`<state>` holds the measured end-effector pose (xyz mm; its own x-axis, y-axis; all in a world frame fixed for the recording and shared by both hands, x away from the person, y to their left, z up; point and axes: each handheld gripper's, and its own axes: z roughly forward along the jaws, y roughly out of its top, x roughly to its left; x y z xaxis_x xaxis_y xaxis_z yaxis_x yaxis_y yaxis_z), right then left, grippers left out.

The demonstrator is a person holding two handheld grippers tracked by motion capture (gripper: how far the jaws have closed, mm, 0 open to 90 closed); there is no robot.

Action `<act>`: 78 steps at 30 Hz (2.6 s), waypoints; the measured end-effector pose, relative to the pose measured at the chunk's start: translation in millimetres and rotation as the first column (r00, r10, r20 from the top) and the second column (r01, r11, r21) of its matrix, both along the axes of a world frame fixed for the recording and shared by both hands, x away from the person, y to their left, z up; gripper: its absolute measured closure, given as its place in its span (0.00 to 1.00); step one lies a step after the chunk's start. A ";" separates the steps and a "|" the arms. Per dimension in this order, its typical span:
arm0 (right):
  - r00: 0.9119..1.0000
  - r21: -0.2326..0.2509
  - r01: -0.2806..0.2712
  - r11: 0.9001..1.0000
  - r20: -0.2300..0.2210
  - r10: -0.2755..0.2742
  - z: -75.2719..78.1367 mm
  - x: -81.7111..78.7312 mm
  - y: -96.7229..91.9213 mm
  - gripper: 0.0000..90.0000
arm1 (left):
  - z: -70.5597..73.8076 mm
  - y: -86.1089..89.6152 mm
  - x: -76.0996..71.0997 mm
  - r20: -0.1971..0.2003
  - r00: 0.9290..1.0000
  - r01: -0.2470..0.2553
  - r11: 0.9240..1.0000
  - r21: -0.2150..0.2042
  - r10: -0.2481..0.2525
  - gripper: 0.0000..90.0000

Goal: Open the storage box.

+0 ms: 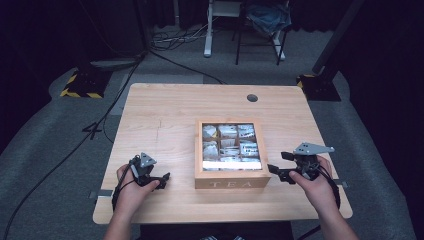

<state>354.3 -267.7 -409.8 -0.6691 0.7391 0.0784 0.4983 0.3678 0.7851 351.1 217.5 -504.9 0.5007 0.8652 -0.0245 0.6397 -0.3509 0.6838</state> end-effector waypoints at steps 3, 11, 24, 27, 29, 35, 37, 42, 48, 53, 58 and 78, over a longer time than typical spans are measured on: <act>1.000 0.002 -0.027 1.000 -0.008 0.027 -0.2 -2.2 5.5 0.26 | 0.0 0.0 0.0 0.000 1.000 0.000 1.000 0.000 0.000 0.10; 0.998 0.042 -0.044 0.998 -0.033 0.045 -7.5 -4.7 18.5 0.18 | 0.0 0.0 0.0 0.000 1.000 0.000 1.000 0.000 0.000 0.10; 0.992 -0.052 -0.095 0.994 -0.087 0.090 -21.5 -5.3 31.5 0.18 | 0.0 0.0 0.0 0.000 1.000 0.000 1.000 0.000 0.000 0.10; 0.990 -0.082 -0.109 0.991 -0.103 0.100 -25.7 -4.8 33.4 0.18 | 0.0 0.0 0.0 0.000 1.000 0.000 1.000 0.000 0.000 0.10; 0.989 -0.101 -0.117 0.988 -0.106 0.106 -26.8 -5.0 34.0 0.20 | 0.0 0.0 0.0 0.000 1.000 0.000 1.000 0.000 0.000 0.10; 0.986 -0.164 -0.130 0.978 -0.123 0.110 -27.2 -6.0 34.5 0.30 | 0.0 0.0 0.0 0.000 1.000 0.000 1.000 0.000 0.000 0.10; 0.986 -0.174 -0.132 0.976 -0.124 0.111 -26.8 -6.3 34.5 0.32 | 0.0 0.0 0.0 0.000 1.000 0.000 1.000 0.000 0.000 0.11; 0.985 -0.170 -0.123 0.978 -0.140 0.099 -20.8 -8.3 32.5 0.38 | 0.0 0.0 0.0 0.000 1.000 0.000 1.000 0.000 0.000 0.10; 0.988 -0.197 -0.119 0.973 -0.118 0.097 -16.2 -11.4 33.9 0.43 | 0.1 0.0 0.0 -0.002 1.000 0.001 1.000 0.000 -0.001 0.10; 0.988 -0.170 -0.110 0.979 -0.125 0.090 -14.2 -11.6 32.0 0.44 | 0.2 0.1 0.0 -0.003 1.000 0.002 1.000 0.001 -0.002 0.10; 0.991 -0.151 -0.093 0.984 -0.105 0.078 -9.8 -13.3 31.4 0.44 | 0.2 0.0 0.0 -0.003 1.000 0.001 1.000 0.000 -0.001 0.11; 0.997 -0.112 -0.020 0.994 0.065 0.027 14.6 -22.4 27.9 0.42 | 0.3 0.1 0.1 -0.003 1.000 0.002 1.000 0.001 -0.002 0.10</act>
